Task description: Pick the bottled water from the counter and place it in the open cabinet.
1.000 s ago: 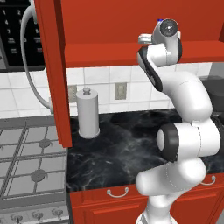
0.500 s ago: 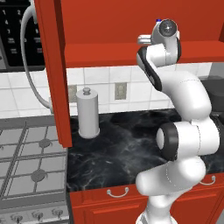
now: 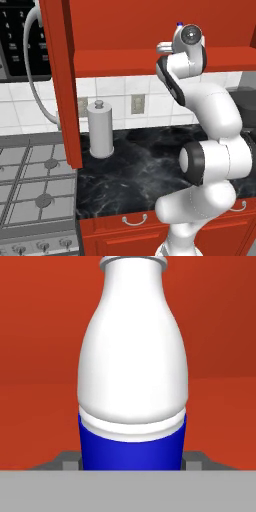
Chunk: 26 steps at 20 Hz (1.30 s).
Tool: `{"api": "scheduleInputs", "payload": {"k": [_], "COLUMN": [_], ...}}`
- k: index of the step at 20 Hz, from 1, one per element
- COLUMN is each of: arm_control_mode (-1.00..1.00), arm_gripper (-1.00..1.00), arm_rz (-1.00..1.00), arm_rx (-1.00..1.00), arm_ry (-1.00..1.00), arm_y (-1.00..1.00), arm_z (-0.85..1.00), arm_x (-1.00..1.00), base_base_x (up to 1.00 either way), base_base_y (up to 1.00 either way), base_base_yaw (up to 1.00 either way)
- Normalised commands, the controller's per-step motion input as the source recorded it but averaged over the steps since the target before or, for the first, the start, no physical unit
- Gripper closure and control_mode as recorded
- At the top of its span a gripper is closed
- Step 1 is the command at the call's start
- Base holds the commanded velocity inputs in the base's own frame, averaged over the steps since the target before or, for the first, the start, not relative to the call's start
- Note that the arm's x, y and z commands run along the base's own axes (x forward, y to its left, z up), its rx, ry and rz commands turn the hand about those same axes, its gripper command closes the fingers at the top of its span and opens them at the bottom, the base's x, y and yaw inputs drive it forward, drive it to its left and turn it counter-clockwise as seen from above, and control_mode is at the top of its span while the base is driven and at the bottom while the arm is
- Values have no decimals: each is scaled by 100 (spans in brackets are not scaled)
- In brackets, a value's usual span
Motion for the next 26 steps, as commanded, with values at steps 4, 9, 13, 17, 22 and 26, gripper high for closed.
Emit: {"api": "scheduleInputs", "payload": {"k": [4, 9, 13, 17, 22, 26], "arm_control_mode": [-100, -100, -100, -100, -100, -100], "arm_gripper": [100, 100, 100, 100, -100, -100], "arm_rz": [0, 0, 0, 0, 0, 0], "arm_rx": [-3, -1, 1, 0, 0, 0], "arm_ry": [0, 0, 0, 0, 0, 0], "arm_y": [0, 1, 0, 0, 0, 0], "arm_z": [-31, -14, 0, 0, 0, 0], "arm_x": [0, 0, 0, 0, 0, 0], "base_base_x": [0, 0, 0, 0, 0, 0], "base_base_y": [0, 0, 0, 0, 0, 0], "base_base_yaw": [0, 0, 0, 0, 0, 0]}}
